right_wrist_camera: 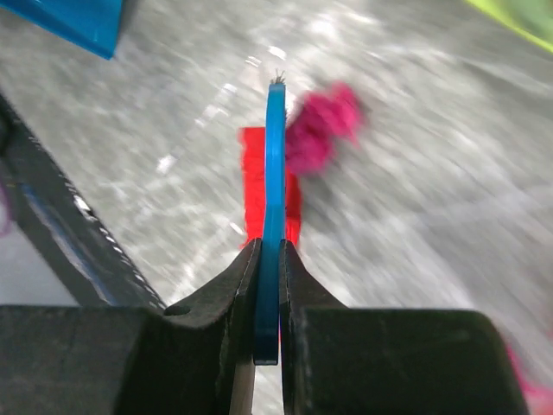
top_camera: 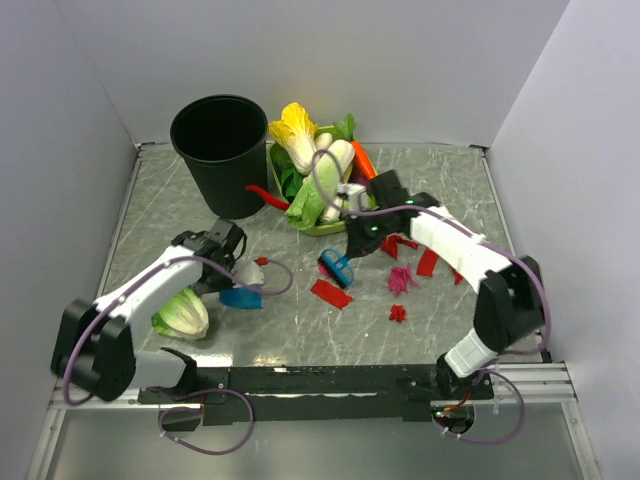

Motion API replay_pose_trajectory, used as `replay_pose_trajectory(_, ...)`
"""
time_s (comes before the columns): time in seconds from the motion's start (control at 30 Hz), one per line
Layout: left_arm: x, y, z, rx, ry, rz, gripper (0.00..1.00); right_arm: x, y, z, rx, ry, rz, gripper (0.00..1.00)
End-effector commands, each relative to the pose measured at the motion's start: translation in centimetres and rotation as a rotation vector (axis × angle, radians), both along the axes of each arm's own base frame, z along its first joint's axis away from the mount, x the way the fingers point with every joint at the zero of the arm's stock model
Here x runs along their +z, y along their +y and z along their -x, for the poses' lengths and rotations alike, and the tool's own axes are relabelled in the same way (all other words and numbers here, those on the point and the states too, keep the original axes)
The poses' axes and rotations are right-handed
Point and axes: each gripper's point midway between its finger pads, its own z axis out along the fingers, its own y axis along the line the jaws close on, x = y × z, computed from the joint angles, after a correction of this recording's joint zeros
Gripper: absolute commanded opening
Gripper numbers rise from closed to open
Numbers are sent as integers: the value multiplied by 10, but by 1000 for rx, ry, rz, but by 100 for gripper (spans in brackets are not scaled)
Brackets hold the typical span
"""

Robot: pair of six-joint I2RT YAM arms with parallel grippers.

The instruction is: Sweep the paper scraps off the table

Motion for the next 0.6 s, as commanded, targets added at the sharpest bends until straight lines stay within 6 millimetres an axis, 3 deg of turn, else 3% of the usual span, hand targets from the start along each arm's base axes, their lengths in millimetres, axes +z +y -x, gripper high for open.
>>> replay_pose_trajectory(0.0, -2, -42, -21, -72, 25, 105, 1, 23, -51, 4, -18, -102, 61, 0)
replay_pose_trajectory(0.13, -14, -74, -24, -100, 52, 168, 1, 64, -66, 12, -27, -182, -40, 0)
replay_pose_trajectory(0.23, -23, -101, -23, -110, 75, 219, 1, 91, -81, -1, -148, -285, -78, 0)
replay_pose_trajectory(0.37, -41, -123, -24, -84, 108, 236, 1, 96, -100, -13, -273, -364, -43, 0)
replay_pose_trajectory(0.43, -45, -126, -27, -59, 108, 240, 1, 89, -104, -15, -302, -354, -20, 0)
replay_pose_trajectory(0.53, -52, -128, -28, -44, 112, 240, 9, 84, -113, -21, -342, -354, 25, 0)
replay_pose_trajectory(0.57, -54, -127, -26, -39, 112, 241, 17, 81, -121, -25, -366, -372, 70, 0)
